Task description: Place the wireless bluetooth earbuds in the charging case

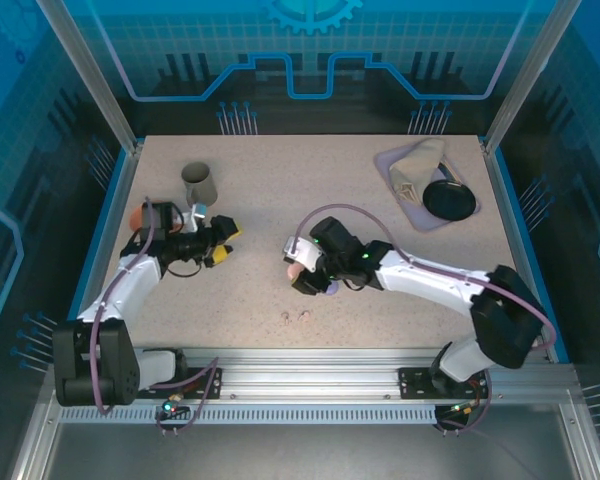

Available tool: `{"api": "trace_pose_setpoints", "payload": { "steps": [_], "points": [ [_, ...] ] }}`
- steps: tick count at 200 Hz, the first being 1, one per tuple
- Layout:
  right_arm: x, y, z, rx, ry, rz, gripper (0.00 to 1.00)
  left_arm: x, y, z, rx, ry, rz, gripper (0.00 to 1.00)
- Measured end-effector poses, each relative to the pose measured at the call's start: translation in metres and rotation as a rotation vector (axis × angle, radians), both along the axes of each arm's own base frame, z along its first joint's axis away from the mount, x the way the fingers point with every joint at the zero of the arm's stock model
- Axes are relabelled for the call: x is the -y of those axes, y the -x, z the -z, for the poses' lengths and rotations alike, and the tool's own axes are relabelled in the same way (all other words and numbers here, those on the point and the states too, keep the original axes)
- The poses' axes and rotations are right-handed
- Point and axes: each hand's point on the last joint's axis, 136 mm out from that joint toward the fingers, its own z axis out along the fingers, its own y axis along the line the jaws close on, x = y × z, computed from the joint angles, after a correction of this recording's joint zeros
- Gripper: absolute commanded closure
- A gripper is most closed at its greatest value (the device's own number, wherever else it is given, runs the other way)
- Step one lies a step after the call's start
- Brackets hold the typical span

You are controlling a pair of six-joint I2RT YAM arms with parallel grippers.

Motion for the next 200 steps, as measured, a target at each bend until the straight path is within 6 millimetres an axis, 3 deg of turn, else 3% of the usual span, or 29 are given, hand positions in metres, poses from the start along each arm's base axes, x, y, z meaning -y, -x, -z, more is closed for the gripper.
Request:
{"api": "trace_pose_setpoints", "payload": {
  "steps": [45, 94, 127, 154, 182, 200],
  "points": [
    [0.020, -0.007, -0.039, 0.096, -0.119, 0.003, 0.54, 0.058, 0.010, -0.042, 0.111, 0.067, 0.231, 0.16],
    [0.021, -0.011, -0.057, 0.138, -0.168, -0.002, 0.54, 0.115, 0.032, -0.044, 0.086, 0.106, 0.435, 0.16],
    [0.020, -0.011, -0.058, 0.140, -0.174, -0.006, 0.55, 0.143, 0.043, -0.034, 0.041, 0.113, 0.529, 0.28],
    [0.019, -0.011, -0.057, 0.138, -0.172, -0.006, 0.55, 0.150, 0.046, -0.033, 0.034, 0.117, 0.556, 0.44],
    [0.020, -0.013, -0.056, 0.133, -0.172, -0.002, 0.54, 0.155, 0.045, -0.031, 0.043, 0.089, 0.567, 0.68],
    [0.020, -0.013, -0.055, 0.128, -0.168, 0.000, 0.54, 0.156, 0.044, -0.024, 0.034, 0.074, 0.568, 0.72]
  ]
}}
